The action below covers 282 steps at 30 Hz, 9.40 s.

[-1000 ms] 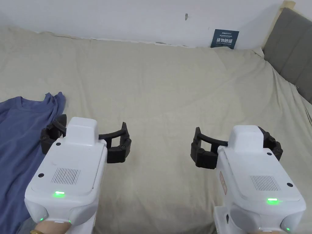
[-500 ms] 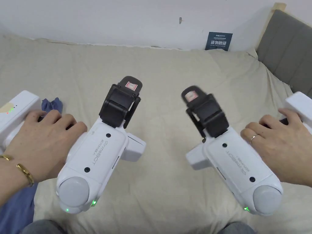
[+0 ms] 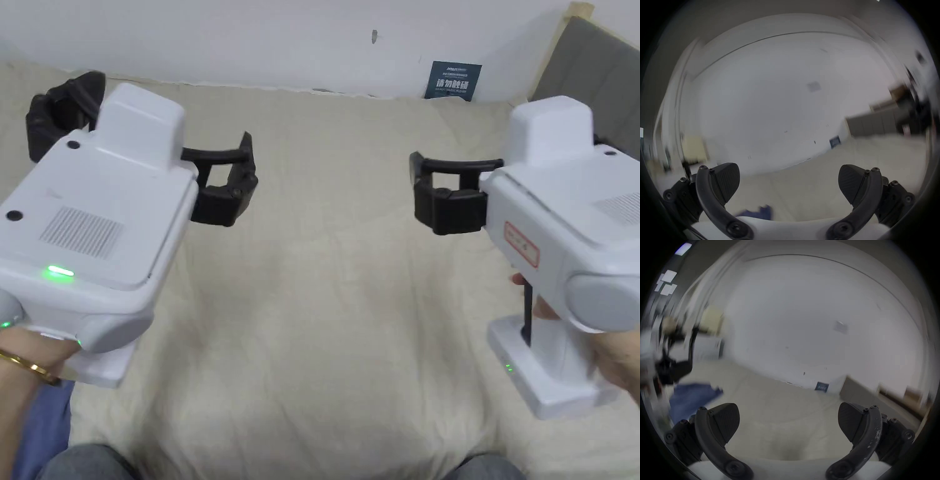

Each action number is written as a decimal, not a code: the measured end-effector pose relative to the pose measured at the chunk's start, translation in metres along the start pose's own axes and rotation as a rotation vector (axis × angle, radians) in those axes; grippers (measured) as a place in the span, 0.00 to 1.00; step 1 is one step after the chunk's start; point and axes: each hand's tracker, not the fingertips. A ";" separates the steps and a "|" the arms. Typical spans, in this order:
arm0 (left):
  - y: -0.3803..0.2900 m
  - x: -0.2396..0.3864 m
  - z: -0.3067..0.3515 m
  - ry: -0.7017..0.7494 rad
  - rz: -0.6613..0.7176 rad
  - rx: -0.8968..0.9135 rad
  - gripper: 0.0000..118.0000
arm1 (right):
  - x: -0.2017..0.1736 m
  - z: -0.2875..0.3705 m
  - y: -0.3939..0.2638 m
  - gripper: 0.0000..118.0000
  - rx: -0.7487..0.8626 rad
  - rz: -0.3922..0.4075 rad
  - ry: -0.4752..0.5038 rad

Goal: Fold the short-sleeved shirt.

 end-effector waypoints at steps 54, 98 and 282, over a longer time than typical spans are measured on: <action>-0.068 0.028 0.029 0.073 0.111 -0.236 0.00 | -0.028 0.021 -0.076 0.00 -0.065 -0.093 -0.091; -0.074 -0.124 0.156 0.657 0.132 -0.294 0.11 | -0.227 -0.025 -0.057 0.00 -0.037 0.057 0.538; -0.128 0.008 -0.173 -0.141 0.351 -1.028 0.08 | -0.036 -0.142 -0.206 1.00 -0.893 -0.141 0.098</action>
